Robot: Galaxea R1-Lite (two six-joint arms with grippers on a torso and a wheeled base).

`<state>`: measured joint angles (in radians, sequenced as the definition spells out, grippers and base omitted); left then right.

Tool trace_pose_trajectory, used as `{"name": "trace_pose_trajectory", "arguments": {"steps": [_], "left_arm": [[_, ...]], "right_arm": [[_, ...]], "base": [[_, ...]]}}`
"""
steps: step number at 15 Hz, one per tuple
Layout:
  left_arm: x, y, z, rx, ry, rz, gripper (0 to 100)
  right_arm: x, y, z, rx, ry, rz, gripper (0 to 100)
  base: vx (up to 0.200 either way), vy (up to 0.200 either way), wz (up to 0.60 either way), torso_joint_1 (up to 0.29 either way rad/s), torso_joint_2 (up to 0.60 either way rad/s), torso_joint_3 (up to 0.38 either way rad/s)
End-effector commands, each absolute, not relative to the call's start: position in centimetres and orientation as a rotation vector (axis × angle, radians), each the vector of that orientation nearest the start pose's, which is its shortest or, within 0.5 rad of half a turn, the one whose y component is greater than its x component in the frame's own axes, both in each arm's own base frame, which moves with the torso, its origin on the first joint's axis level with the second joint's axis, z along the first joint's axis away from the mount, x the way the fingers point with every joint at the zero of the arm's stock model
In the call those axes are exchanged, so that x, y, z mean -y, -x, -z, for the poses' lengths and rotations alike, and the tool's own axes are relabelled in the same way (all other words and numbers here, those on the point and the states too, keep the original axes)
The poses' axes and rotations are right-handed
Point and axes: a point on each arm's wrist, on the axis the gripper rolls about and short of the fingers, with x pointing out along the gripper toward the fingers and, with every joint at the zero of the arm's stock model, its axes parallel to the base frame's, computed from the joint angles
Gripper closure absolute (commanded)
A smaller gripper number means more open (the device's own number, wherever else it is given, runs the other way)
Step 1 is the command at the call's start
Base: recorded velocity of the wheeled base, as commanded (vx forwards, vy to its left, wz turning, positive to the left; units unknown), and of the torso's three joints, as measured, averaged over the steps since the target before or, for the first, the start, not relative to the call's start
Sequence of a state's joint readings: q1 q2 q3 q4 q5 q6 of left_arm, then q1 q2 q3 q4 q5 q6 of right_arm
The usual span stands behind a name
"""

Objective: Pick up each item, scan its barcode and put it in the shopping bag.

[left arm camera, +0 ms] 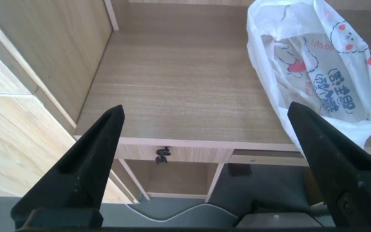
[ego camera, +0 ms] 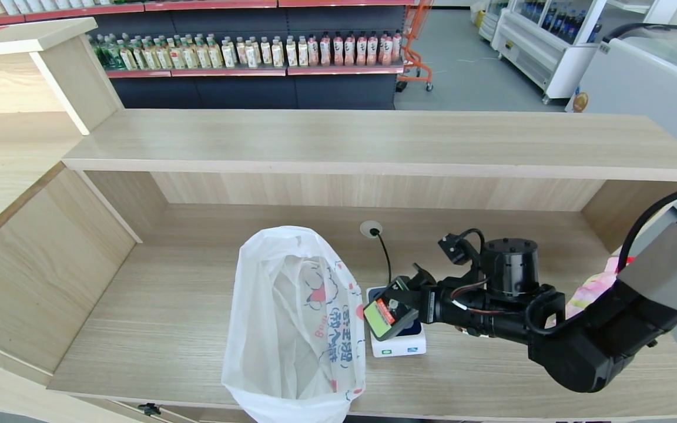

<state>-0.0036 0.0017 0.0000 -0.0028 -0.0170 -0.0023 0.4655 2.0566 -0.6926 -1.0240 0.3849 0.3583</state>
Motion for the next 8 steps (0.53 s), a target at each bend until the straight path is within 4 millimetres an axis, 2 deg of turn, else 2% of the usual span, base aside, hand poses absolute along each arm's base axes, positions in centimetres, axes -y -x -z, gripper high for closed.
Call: {"name": "trace_pose_trajectory", "arguments": {"steps": [1,8], "left_arm": [[0.0,2.3,-7.6,0.002,0.003,0.020,0],[0.0,2.3,-7.6,0.002,0.002,0.020,0]], "right_arm": [[-16.2,-30.6,-7.3,-0.503,-0.309,-0.764,100],[-15.9,-30.3,-8.4,-0.475,-0.304,-0.767,100]], "base": [[0.000,0.000,0.00,0.000,0.00,0.000],[0.000,0.000,0.00,0.000,0.00,0.000]]}}
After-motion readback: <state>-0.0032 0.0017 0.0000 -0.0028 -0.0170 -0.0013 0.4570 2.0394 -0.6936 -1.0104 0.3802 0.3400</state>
